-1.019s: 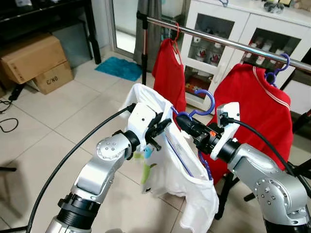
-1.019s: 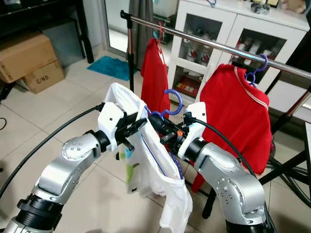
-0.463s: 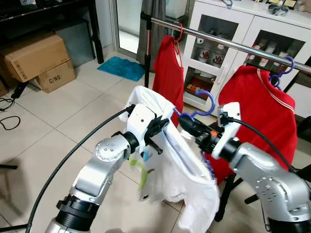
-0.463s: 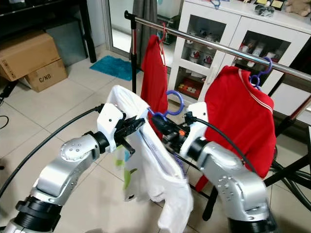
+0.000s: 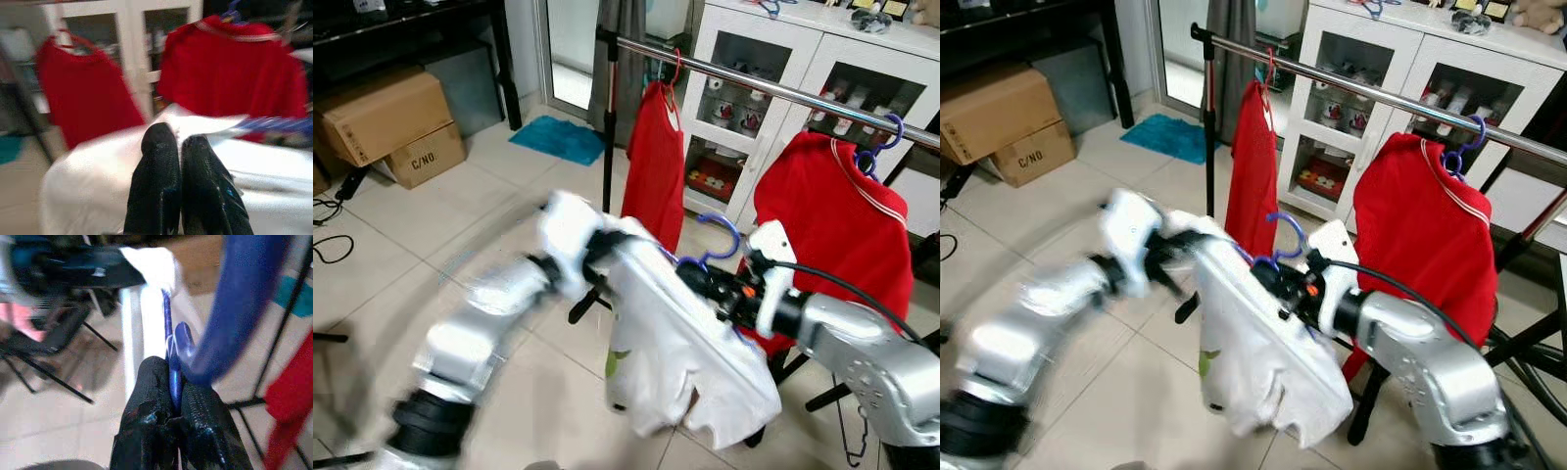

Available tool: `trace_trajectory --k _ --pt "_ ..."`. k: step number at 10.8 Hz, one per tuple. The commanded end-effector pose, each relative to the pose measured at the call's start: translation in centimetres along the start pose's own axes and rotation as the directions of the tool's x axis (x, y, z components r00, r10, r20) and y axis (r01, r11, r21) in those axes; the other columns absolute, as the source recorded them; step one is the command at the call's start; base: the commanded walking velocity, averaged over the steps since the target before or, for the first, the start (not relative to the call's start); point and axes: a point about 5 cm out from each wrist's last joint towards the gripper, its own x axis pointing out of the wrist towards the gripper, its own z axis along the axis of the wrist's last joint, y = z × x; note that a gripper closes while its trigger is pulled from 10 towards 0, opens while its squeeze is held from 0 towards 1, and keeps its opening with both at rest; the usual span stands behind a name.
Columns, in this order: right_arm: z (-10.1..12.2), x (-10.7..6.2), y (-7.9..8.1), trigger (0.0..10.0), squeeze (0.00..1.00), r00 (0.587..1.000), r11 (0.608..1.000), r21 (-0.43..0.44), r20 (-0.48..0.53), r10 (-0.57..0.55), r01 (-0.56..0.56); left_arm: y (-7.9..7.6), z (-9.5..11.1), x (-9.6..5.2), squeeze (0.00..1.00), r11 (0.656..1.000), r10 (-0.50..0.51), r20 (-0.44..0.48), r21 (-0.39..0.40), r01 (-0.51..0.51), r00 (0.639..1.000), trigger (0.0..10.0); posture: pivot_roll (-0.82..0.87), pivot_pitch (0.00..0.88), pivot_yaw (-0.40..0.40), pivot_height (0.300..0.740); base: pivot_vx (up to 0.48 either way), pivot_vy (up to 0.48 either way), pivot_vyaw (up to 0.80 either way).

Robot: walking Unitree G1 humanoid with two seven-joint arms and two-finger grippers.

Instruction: Hang hanger

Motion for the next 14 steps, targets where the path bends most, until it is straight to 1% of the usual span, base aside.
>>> trace_trajectory --k 1,2,3,4,5,6,7,8,9,10,11,12,13,14 --pt "-0.2 -1.3 -0.8 0.0 0.0 1.0 0.999 0.028 -0.003 -0.022 0.022 3.4 1.3 -1.3 0.0 0.978 0.195 0.026 0.067 -0.197 0.98 0.0 0.08 0.0 -0.069 0.74 0.0 0.0 0.0" --pt "0.1 -2.4 -0.6 0.0 0.0 0.999 0.999 0.027 0.009 0.038 -0.038 6.4 1.6 -2.7 0.0 0.926 0.363 0.019 0.102 -0.363 0.932 0.0 0.08 0.0 -0.063 0.74 0.0 0.0 0.0" --pt "-0.1 -3.0 -0.4 0.0 0.0 0.997 0.997 0.023 -0.008 0.077 -0.076 7.7 1.9 -3.4 0.0 0.897 0.427 0.029 0.117 -0.427 0.904 0.0 0.08 0.0 -0.063 0.74 0.0 0.0 0.0" --pt "-0.9 -3.9 0.3 0.0 0.0 0.984 0.986 0.04 -0.067 0.165 -0.162 9.6 3.1 -4.2 0.0 0.856 0.49 0.093 0.139 -0.499 0.867 0.0 0.08 0.0 -0.059 0.74 0.0 0.0 0.0" --pt "-1.2 -3.7 0.2 0.0 0.0 0.987 0.991 0.029 -0.092 0.134 -0.132 9.2 3.9 -3.8 0.0 0.883 0.432 0.135 0.14 -0.449 0.892 0.0 0.08 0.0 -0.054 0.74 0.0 0.0 0.0" --pt "-1.1 -3.2 -0.3 0.0 0.0 0.995 0.998 0.023 -0.08 0.066 -0.065 8.3 4.2 -3.1 0.0 0.91 0.365 0.141 0.152 -0.385 0.92 0.0 0.08 0.0 -0.054 0.74 0.0 0.0 0.0" --pt "-0.7 -2.1 -1.4 0.0 0.0 0.994 0.997 0.014 -0.081 -0.078 0.079 6.2 3.8 -1.7 0.0 0.951 0.231 0.123 0.181 -0.251 0.965 0.0 0.08 0.0 -0.048 0.74 0.0 0.0 0.0" --pt "0.0 -0.8 -1.3 0.0 0.0 0.989 0.991 0.024 -0.075 -0.127 0.129 3.5 2.7 0.0 0.0 0.975 0.105 0.083 0.189 -0.119 0.991 0.0 0.08 0.0 -0.043 0.74 0.0 0.0 0.0" --pt "0.4 -0.1 -0.8 0.0 0.0 0.99 0.993 0.024 -0.074 -0.117 0.119 2.2 2.2 0.8 0.0 0.98 0.058 0.069 0.187 -0.07 0.996 0.0 0.08 0.0 -0.043 0.74 0.0 0.0 0.0" --pt "0.3 0.6 0.0 0.0 0.0 0.989 0.997 -0.004 -0.123 -0.08 0.08 1.1 1.8 1.8 0.0 0.981 0.022 0.064 0.194 -0.034 0.998 0.0 0.08 0.0 -0.042 0.74 0.0 0.0 0.0" --pt "-0.2 0.8 0.6 0.0 0.0 0.975 0.997 -0.072 -0.216 -0.049 0.034 0.7 2.0 2.4 0.0 0.978 0.002 0.067 0.207 -0.016 0.998 0.0 0.08 0.0 -0.042 0.74 0.0 0.0 0.0" --pt "-0.2 1.0 0.8 0.0 0.0 0.969 0.994 -0.105 -0.244 -0.043 0.018 0.7 1.8 2.8 0.0 0.977 -0.011 0.055 0.212 -0.001 0.998 0.0 0.08 0.0 -0.042 0.74 0.0 0.0 0.0" --pt "-0.1 1.0 0.7 0.0 0.0 0.953 0.982 -0.19 -0.298 -0.048 -0.01 0.9 1.6 2.9 0.0 0.973 -0.01 0.045 0.231 -0.001 0.999 0.0 0.07 0.0 -0.04 0.74 0.0 0.0 0.0" --pt "-0.3 0.9 0.6 0.0 0.0 0.931 0.966 -0.257 -0.359 -0.061 -0.035 0.7 1.8 3.0 0.0 0.973 -0.031 0.056 0.23 0.017 0.998 0.0 0.07 0.0 -0.04 0.74 0.0 0.0 0.0"
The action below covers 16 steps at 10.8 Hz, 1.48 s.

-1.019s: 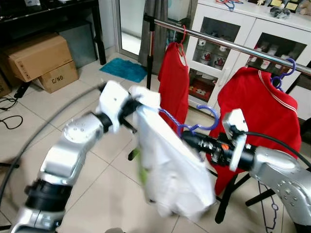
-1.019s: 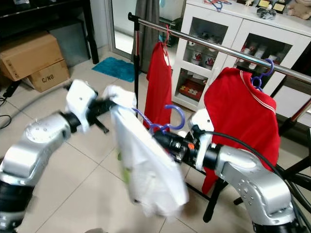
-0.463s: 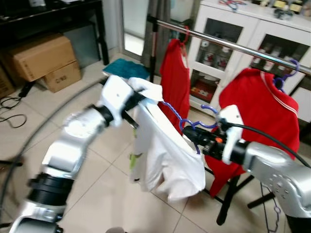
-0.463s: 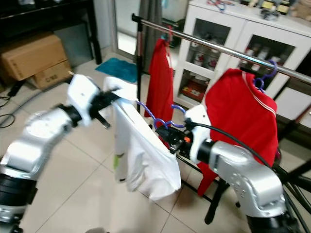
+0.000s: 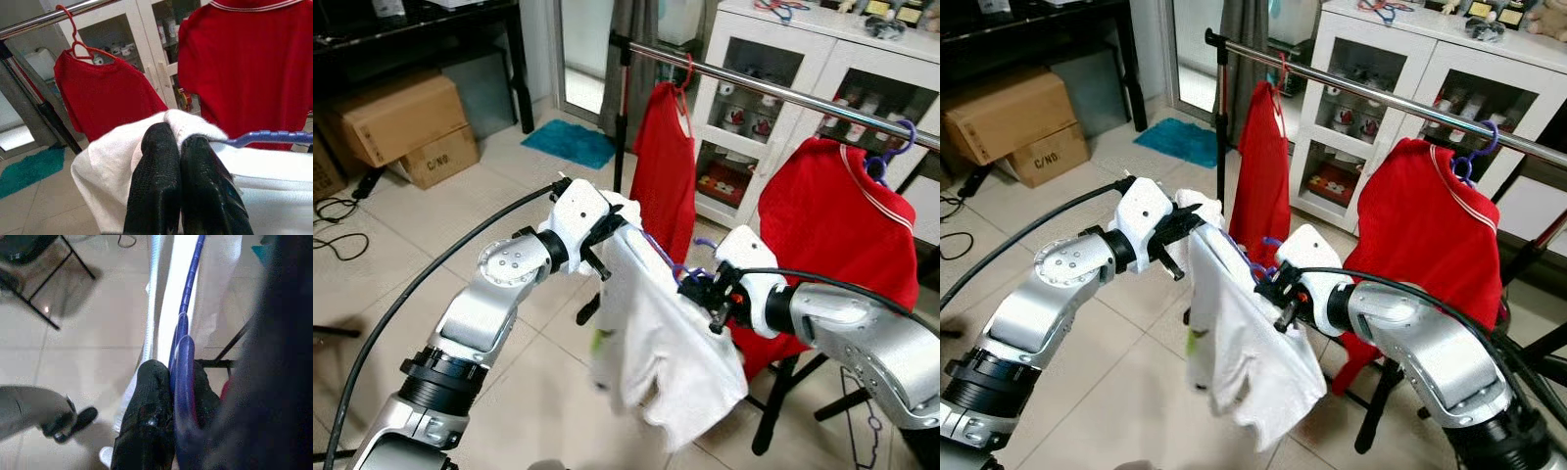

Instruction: Hang hanger

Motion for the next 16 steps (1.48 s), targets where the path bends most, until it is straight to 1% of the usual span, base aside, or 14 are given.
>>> trace_trajectory --k 1,3,4,5,6,7,8,9,10,11,12,13,14,16 --pt "-0.7 0.4 0.5 0.0 0.0 0.995 0.998 -0.042 -0.084 0.044 -0.047 -0.4 2.2 0.6 0.0 0.997 -0.043 0.095 0.061 0.038 0.994 0.0 0.08 0.0 -0.043 0.74 0.0 0.0 0.0" --pt "0.2 1.2 0.6 0.0 0.0 0.992 0.992 -0.08 -0.094 0.086 -0.094 -0.8 2.4 0.9 0.0 0.997 -0.045 0.105 0.068 0.038 0.993 0.0 0.08 0.0 -0.045 0.74 0.0 0.0 0.0" --pt "-0.2 1.6 1.6 0.0 0.0 0.973 0.976 -0.09 -0.145 0.182 -0.196 -0.1 2.4 0.8 0.0 0.998 -0.001 0.114 0.063 -0.006 0.993 0.0 0.08 0.0 -0.046 0.74 0.0 0.0 0.0" --pt "-1.6 1.6 2.3 0.0 0.0 0.951 0.964 -0.068 -0.197 0.239 -0.256 1.4 2.8 0.1 0.0 0.995 0.09 0.152 0.035 -0.096 0.984 0.0 0.08 0.0 -0.051 0.74 0.0 0.0 0.0" --pt "-2.7 1.7 2.5 0.0 0.0 0.939 0.959 -0.006 -0.204 0.275 -0.282 2.5 3.1 -0.8 0.0 0.991 0.123 0.182 0.024 -0.129 0.976 0.0 0.09 0.0 -0.055 0.74 0.0 0.0 0.0" --pt "-4.0 1.4 2.2 0.0 0.0 0.925 0.958 0.008 -0.257 0.279 -0.287 3.5 3.3 -1.7 0.0 0.988 0.148 0.206 0.018 -0.155 0.967 0.0 0.09 0.0 -0.06 0.74 0.0 0.0 0.0" --pt "-5.1 0.3 1.7 0.0 0.0 0.908 0.957 0.017 -0.31 0.281 -0.29 4.7 3.1 -3.0 0.0 0.982 0.18 0.197 0.03 -0.189 0.964 0.0 0.09 0.0 -0.06 0.74 0.0 0.0 0.0" --pt "-5.4 -0.3 1.2 0.0 0.0 0.91 0.961 0.027 -0.316 0.269 -0.275 5.3 2.6 -3.7 0.0 0.978 0.191 0.168 0.055 -0.202 0.967 0.0 0.09 0.0 -0.06 0.74 0.0 0.0 0.0" --pt "-5.3 -1.2 0.6 0.0 0.0 0.918 0.961 0.061 -0.285 0.275 -0.269 6.1 1.8 -4.5 0.0 0.973 0.204 0.113 0.087 -0.214 0.972 0.0 0.09 0.0 -0.061 0.74 0.0 0.0 0.0" --pt "-4.6 -2.0 0.3 0.0 0.0 0.935 0.957 0.084 -0.203 0.29 -0.279 6.7 0.6 -5.1 0.0 0.967 0.225 0.043 0.115 -0.229 0.973 0.0 0.09 0.0 -0.061 0.74 0.0 0.0 0.0" --pt "-3.0 -2.4 -0.5 0.0 0.0 0.965 0.965 0.09 -0.078 0.251 -0.244 6.2 0.0 -5.0 0.0 0.971 0.211 0.018 0.109 -0.212 0.977 0.0 0.09 0.0 -0.061 0.74 0.0 0.0 0.0" --pt "-1.8 -1.6 -1.1 0.0 0.0 0.985 0.98 0.096 0.008 0.175 -0.175 4.5 0.3 -3.8 0.0 0.986 0.134 0.047 0.094 -0.138 0.99 0.0 0.08 0.0 -0.059 0.74 0.0 0.0 0.0" --pt "-0.9 -0.7 -0.8 0.0 0.0 0.988 0.984 0.091 0.044 0.147 -0.151 3.2 0.7 -2.6 0.0 0.992 0.082 0.074 0.086 -0.088 0.994 0.0 0.08 0.0 -0.059 0.74 0.0 0.0 0.0" --pt "-0.2 0.2 0.0 0.0 0.0 0.982 0.977 0.129 0.1 0.16 -0.172 1.9 1.0 -1.3 0.0 0.996 0.039 0.09 0.081 -0.046 0.995 0.0 0.08 0.0 -0.055 0.74 0.0 0.0 0.0"
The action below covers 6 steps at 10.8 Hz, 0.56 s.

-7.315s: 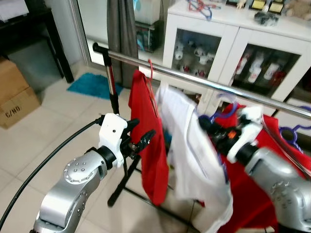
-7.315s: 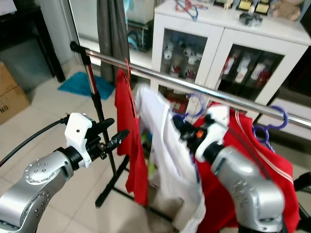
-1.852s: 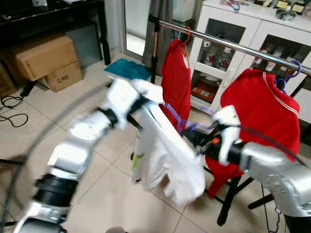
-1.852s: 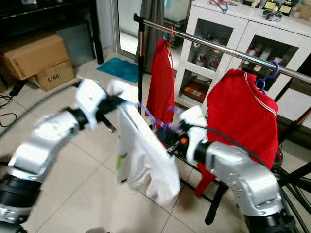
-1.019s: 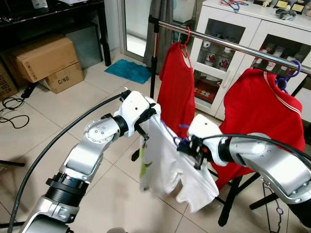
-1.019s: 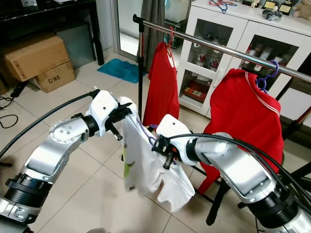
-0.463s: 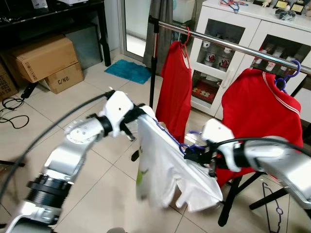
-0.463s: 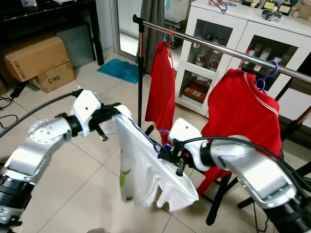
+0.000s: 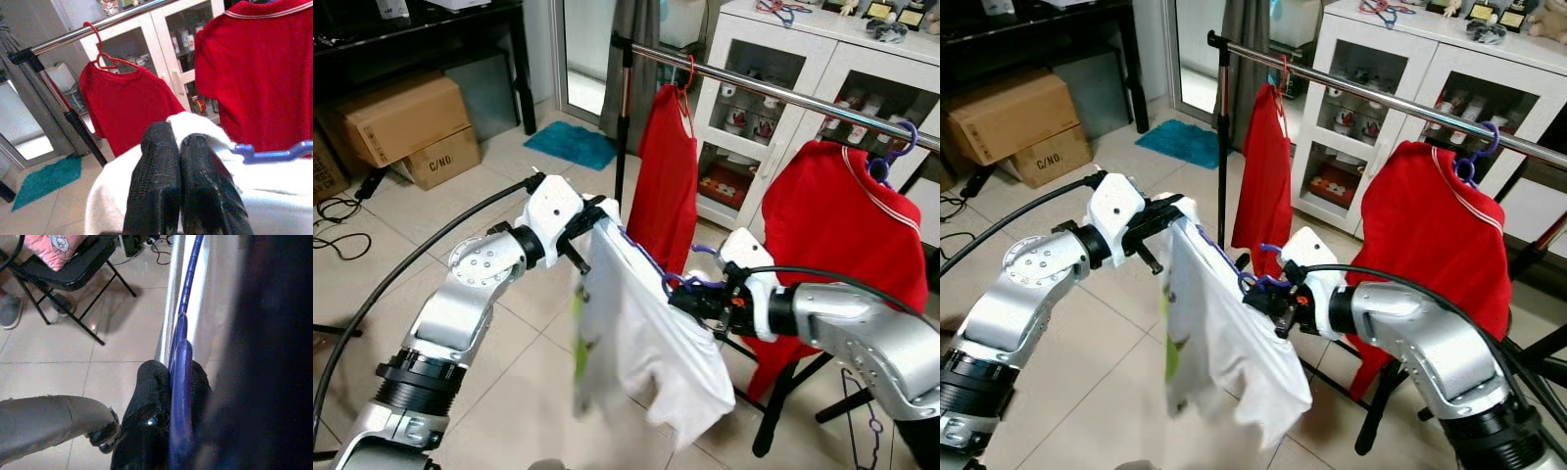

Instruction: Hang hanger

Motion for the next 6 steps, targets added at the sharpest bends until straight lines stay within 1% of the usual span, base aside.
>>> trace_trajectory --k 1,2,3,4,5,6 --pt "-1.8 -0.2 0.4 0.0 0.0 0.991 0.998 -0.054 -0.133 0.008 -0.015 0.5 1.7 0.5 0.0 0.999 0.015 0.069 0.027 -0.017 0.997 0.0 0.08 0.0 -0.054 0.74 0.0 0.0 0.0" --pt "-2.6 -0.2 0.3 0.0 0.0 0.983 0.996 -0.083 -0.186 -0.002 -0.014 0.7 1.9 0.4 0.0 0.999 0.017 0.079 0.027 -0.019 0.997 0.0 0.08 0.0 -0.054 0.74 0.0 0.0 0.0" --pt "-4.5 -0.3 0.5 0.0 0.0 0.946 0.993 -0.11 -0.325 0.003 -0.041 0.5 2.7 0.8 0.0 0.999 -0.028 0.119 0.031 0.025 0.992 0.0 0.09 0.0 -0.059 0.74 0.0 0.0 0.0" --pt "-4.9 0.1 0.5 0.0 0.0 0.924 0.99 -0.124 -0.383 0.01 -0.062 -0.7 3.5 1.5 0.0 0.991 -0.13 0.142 0.048 0.124 0.981 0.0 0.09 0.0 -0.058 0.74 0.0 0.0 0.0" --pt "-4.5 0.4 0.2 0.0 0.0 0.919 0.986 -0.155 -0.394 0.002 -0.068 -1.5 3.4 2.0 0.0 0.983 -0.179 0.128 0.056 0.173 0.976 0.0 0.09 0.0 -0.056 0.74 0.0 0.0 0.0" --pt "-3.3 1.4 -0.2 0.0 0.0 0.928 0.978 -0.195 -0.372 -0.001 -0.077 -2.9 2.7 3.0 0.0 0.974 -0.224 0.083 0.057 0.219 0.971 0.0 0.09 0.0 -0.052 0.74 0.0 0.0 0.0"
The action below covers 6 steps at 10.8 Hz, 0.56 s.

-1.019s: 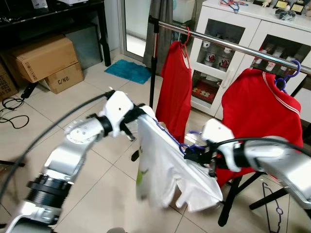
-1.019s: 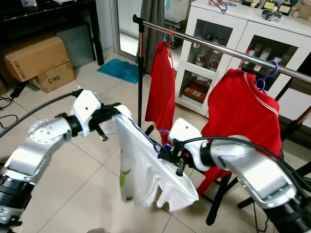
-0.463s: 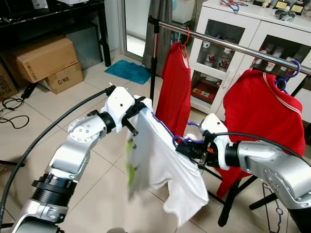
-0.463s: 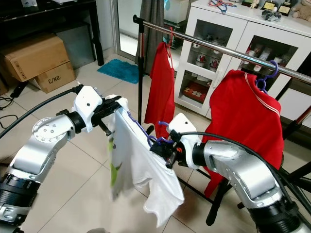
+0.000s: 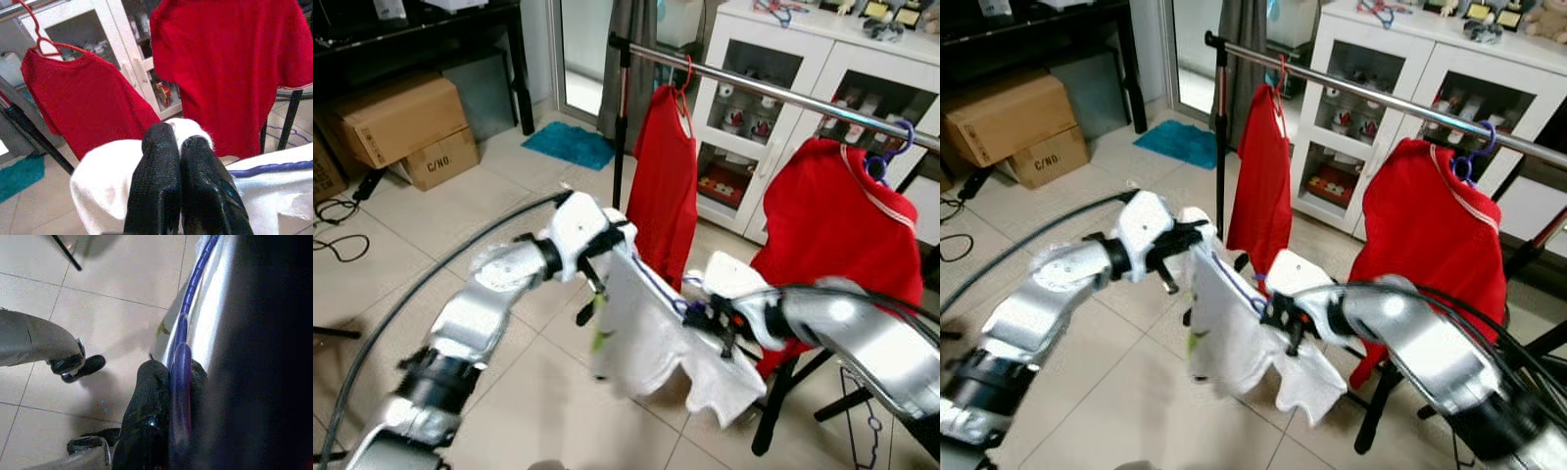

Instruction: Hang hanger

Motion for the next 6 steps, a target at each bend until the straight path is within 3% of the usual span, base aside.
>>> trace_trajectory --k 1,2,4,6 --pt "-0.5 1.3 0.7 0.0 0.0 0.997 0.997 0.035 -0.031 0.065 -0.064 -0.7 3.2 1.5 0.0 0.996 -0.056 0.116 0.075 0.048 0.992 0.0 0.09 0.0 -0.052 0.74 0.0 0.0 0.0" --pt "1.9 1.7 0.2 0.0 0.0 0.995 0.995 0.075 0.083 0.058 -0.064 -0.9 2.3 2.1 0.0 0.997 -0.027 0.077 0.068 0.022 0.997 0.0 0.08 0.0 -0.055 0.74 0.0 0.0 0.0" --pt "2.3 2.2 0.0 0.0 0.0 0.991 0.991 0.122 0.133 0.033 -0.05 -1.7 2.0 2.2 0.0 0.998 -0.054 0.083 0.049 0.05 0.995 0.0 0.09 0.0 -0.067 0.74 0.0 0.0 0.0" --pt "-0.6 2.7 1.4 0.0 0.0 0.986 0.986 0.067 -0.049 0.159 -0.155 -1.5 3.4 2.1 0.0 1.0 -0.022 0.181 0.013 0.02 0.983 0.0 0.08 0.0 -0.074 0.74 0.0 0.0 0.0"
